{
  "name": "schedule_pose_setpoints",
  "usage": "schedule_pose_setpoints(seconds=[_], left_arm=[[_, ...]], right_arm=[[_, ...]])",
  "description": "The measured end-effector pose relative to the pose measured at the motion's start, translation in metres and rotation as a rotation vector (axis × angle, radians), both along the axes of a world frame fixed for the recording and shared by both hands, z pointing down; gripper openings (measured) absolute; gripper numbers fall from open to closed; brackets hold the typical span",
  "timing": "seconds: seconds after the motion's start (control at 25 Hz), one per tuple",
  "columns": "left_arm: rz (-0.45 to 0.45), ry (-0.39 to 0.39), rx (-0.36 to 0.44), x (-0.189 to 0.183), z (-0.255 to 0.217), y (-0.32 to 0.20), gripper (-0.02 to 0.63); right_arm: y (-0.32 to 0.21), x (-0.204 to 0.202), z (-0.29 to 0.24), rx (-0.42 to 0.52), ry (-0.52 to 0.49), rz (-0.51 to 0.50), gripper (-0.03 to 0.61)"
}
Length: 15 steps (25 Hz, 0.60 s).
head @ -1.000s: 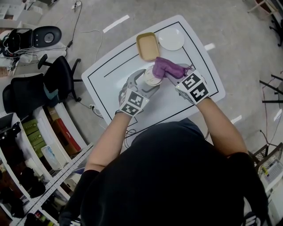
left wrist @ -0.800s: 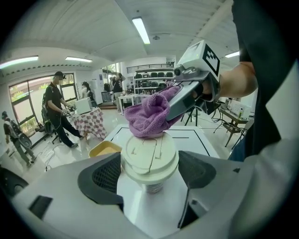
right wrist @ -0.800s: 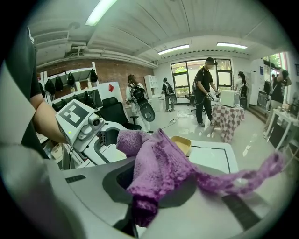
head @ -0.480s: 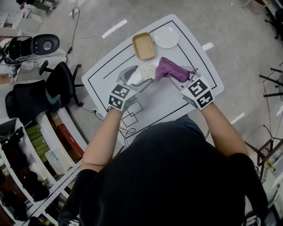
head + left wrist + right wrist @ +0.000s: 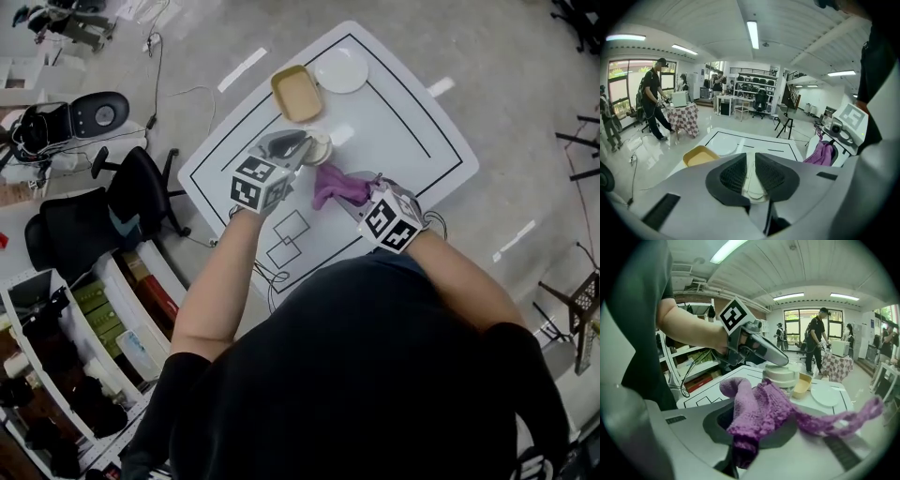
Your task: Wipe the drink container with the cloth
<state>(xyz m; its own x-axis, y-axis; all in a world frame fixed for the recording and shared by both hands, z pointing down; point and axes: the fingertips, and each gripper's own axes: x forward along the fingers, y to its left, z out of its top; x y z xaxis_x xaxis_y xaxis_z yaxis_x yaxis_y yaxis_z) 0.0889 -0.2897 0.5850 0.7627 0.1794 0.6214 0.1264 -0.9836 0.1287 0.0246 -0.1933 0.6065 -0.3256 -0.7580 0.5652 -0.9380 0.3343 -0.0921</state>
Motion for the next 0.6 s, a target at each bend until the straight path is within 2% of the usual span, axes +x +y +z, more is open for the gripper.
schedule_pose_setpoints(seconds=[0.12, 0.24, 0.4, 0.6], left_arm=[[0.010, -0.007, 0.026, 0.004, 0.003, 0.004, 0.057], [0.019, -0.008, 0.007, 0.006, 0.008, 0.005, 0.052], [0.003, 0.004, -0.007, 0.004, 0.010, 0.003, 0.048], [-0.030, 0.067, 0.001, 0.005, 0.014, 0.004, 0.043]], right_arm=[[-0.014, 0.001, 0.002, 0.056, 0.063, 0.051, 0.078], [-0.030, 0.007, 0.011, 0.094, 0.112, 0.125, 0.078], [-0.042, 0.006, 0.034, 0.088, 0.147, 0.180, 0.078], [-0.049, 0.005, 0.069, 0.066, 0.150, 0.208, 0.078]])
